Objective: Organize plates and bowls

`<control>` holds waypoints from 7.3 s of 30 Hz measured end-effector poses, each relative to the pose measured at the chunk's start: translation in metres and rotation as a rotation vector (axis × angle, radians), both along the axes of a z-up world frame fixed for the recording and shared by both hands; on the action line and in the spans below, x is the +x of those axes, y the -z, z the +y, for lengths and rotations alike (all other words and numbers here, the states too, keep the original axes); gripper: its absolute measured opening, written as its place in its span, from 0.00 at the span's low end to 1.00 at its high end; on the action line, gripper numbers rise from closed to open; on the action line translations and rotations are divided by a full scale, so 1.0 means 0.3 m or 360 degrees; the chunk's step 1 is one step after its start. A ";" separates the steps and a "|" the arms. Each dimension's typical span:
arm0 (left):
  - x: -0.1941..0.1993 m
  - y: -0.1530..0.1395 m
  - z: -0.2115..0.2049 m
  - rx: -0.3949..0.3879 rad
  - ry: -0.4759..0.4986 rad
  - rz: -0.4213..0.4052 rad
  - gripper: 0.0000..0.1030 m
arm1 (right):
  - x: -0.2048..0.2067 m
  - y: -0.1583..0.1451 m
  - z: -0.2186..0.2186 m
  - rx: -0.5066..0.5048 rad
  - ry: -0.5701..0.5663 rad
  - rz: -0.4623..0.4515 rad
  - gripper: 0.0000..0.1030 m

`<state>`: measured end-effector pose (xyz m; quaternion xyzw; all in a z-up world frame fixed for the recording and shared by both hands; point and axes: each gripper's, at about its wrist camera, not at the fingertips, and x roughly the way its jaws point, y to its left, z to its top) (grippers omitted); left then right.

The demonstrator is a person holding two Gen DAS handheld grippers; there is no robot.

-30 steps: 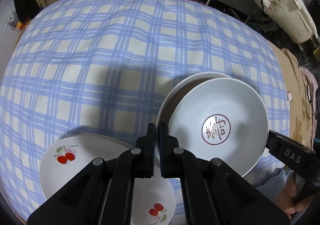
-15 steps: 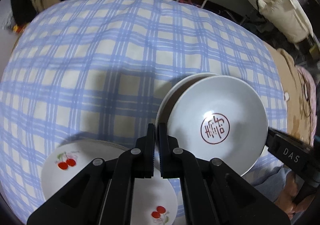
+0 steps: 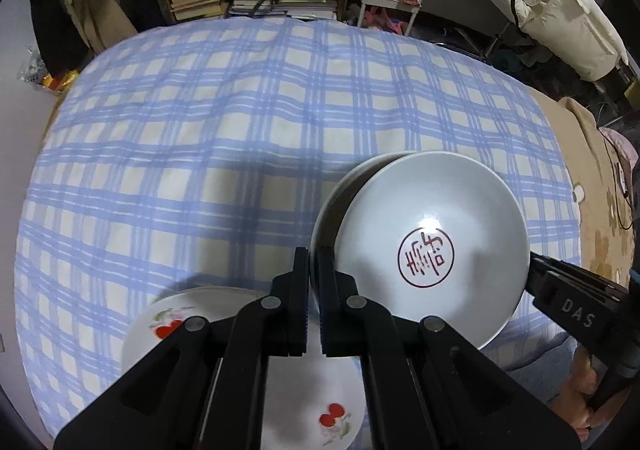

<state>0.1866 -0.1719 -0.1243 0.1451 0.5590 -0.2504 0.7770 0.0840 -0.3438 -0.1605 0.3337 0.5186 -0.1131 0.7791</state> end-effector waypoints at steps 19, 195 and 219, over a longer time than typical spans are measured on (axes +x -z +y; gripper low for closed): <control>-0.074 -0.081 0.182 -0.0013 -0.0096 0.0064 0.02 | -0.017 -0.134 0.099 -0.0005 -0.0059 -0.0205 0.04; 0.041 0.101 0.068 -0.0082 -0.0146 0.0261 0.06 | 0.165 0.105 -0.037 0.0063 -0.0404 0.0145 0.12; 0.115 -0.013 0.012 -0.0060 -0.0191 0.0168 0.06 | 0.153 0.028 -0.074 0.0186 -0.0172 0.0168 0.12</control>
